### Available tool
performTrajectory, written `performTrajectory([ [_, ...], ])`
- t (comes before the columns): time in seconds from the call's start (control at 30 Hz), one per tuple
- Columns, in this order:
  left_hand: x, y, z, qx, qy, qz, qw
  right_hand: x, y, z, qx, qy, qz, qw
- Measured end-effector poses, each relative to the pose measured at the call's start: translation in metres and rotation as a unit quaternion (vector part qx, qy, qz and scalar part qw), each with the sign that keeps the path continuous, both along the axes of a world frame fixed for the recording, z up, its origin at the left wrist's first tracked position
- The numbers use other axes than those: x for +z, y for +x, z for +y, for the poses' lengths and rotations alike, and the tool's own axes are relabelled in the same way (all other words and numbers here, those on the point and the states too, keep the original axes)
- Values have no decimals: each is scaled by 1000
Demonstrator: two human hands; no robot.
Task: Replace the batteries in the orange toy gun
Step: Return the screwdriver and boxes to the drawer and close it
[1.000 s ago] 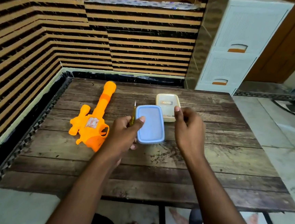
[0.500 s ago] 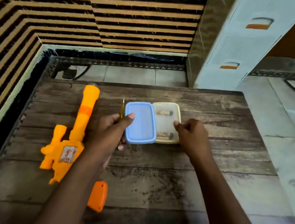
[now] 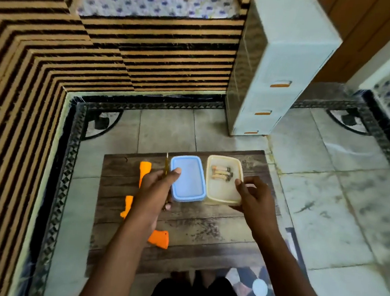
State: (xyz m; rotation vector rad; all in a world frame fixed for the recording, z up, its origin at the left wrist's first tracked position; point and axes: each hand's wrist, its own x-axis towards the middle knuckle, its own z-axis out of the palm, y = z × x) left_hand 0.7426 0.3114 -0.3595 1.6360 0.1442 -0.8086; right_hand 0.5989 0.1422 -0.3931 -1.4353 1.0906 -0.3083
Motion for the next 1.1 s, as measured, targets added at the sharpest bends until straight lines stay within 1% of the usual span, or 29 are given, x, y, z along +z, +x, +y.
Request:
performTrajectory([
  [0.13, 70, -9, -4, -25, -6, -1, 1000, 71, -14, 3, -24, -35, -15, 999],
  [0.3, 122, -18, -23, -77, -22, -15, 997, 126, -32, -9, -78, -50, -46, 995],
  [0.53, 145, -39, -83, -110, -26, -15, 993, 149, -70, -53, -125, -82, -80, 986],
  [0.7, 151, -72, -153, -151, -39, -24, 988, 158, -110, -110, -150, -105, -68, 981],
  [0.77, 154, -96, -192, -159, -42, -31, 986, 163, -135, -145, -152, -122, -68, 978],
  [0.87, 155, -126, -234, -159, -43, -40, 986, 173, -165, -189, -146, -156, -64, 975],
  [0.97, 155, -166, -283, -140, -36, -24, 989, 189, -204, -243, -115, -179, -56, 975],
  [1.1, 160, -204, -340, -116, -42, -5, 992, 204, -239, -299, -112, -174, -64, 976],
])
